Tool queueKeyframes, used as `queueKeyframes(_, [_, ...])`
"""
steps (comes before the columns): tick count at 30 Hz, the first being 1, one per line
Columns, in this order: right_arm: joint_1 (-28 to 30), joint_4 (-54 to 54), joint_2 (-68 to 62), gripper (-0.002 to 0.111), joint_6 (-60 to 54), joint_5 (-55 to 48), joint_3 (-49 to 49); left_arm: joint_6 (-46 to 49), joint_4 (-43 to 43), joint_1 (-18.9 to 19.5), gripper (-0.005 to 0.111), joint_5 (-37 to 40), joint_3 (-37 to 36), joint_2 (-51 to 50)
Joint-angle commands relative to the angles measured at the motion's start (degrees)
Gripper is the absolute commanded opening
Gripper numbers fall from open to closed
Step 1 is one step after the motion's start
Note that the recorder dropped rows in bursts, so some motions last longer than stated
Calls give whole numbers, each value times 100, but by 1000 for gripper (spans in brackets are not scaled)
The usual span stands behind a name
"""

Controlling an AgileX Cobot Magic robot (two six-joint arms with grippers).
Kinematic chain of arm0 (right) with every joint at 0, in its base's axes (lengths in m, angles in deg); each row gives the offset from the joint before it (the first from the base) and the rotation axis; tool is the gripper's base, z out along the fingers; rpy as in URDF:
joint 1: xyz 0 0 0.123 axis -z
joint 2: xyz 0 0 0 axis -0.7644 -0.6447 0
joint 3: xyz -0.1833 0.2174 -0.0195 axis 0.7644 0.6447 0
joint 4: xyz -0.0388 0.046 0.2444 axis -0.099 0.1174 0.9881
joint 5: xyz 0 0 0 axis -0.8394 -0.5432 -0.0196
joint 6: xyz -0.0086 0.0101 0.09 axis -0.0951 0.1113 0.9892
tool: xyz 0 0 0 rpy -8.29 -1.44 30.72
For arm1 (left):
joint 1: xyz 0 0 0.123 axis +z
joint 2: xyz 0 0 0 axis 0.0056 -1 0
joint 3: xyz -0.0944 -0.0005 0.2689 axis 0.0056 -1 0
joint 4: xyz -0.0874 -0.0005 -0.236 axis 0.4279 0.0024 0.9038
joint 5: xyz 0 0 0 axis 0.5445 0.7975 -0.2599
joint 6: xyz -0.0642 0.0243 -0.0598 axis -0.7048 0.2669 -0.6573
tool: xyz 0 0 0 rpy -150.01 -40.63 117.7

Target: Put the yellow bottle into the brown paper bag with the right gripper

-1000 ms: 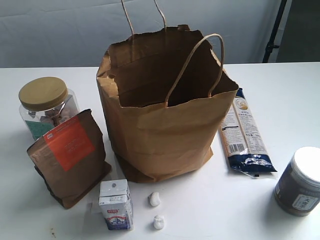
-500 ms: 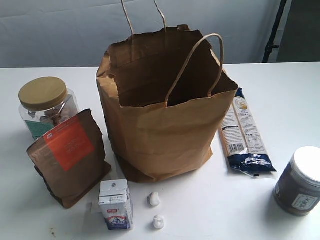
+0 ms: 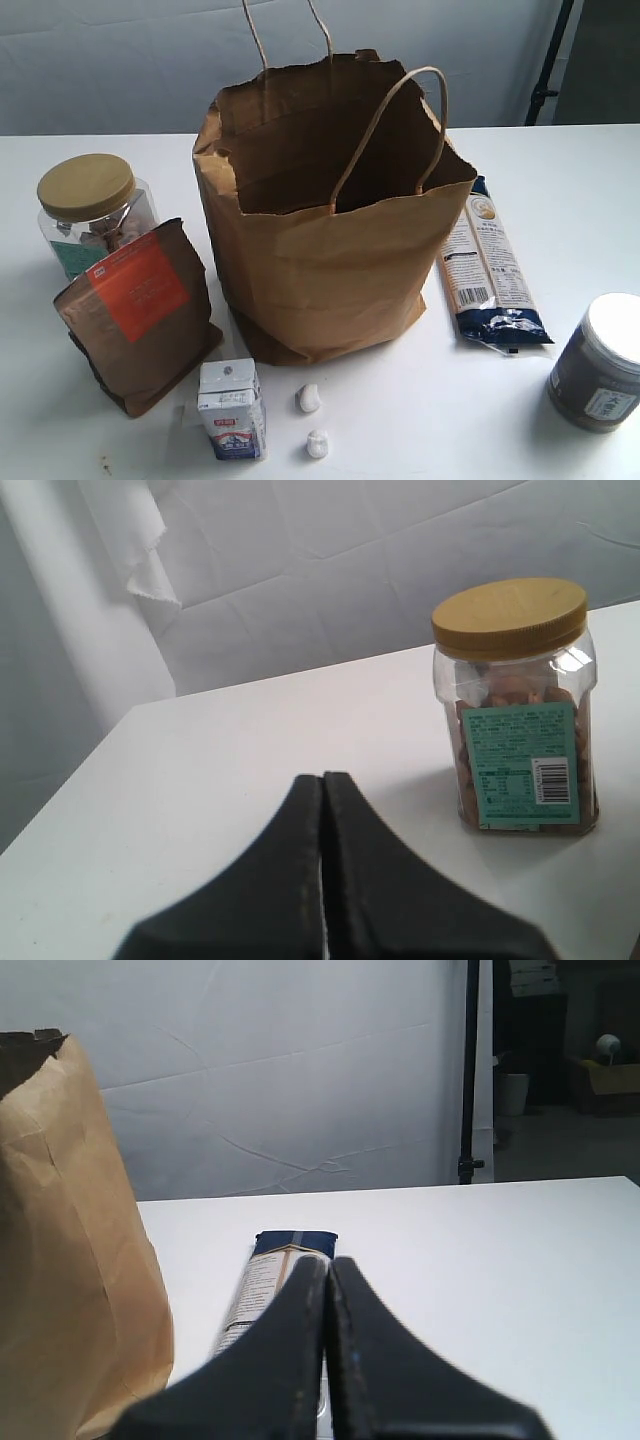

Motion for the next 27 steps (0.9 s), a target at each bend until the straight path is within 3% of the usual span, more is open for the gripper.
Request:
queueKeyframes(1, [38,24,31,0,14,-10,15,-12,0,-34,0,-29,-17,25])
queueKeyframes(27, [256,24,31,0,13,1,15,-12,0,-34,0,-29,-17,25])
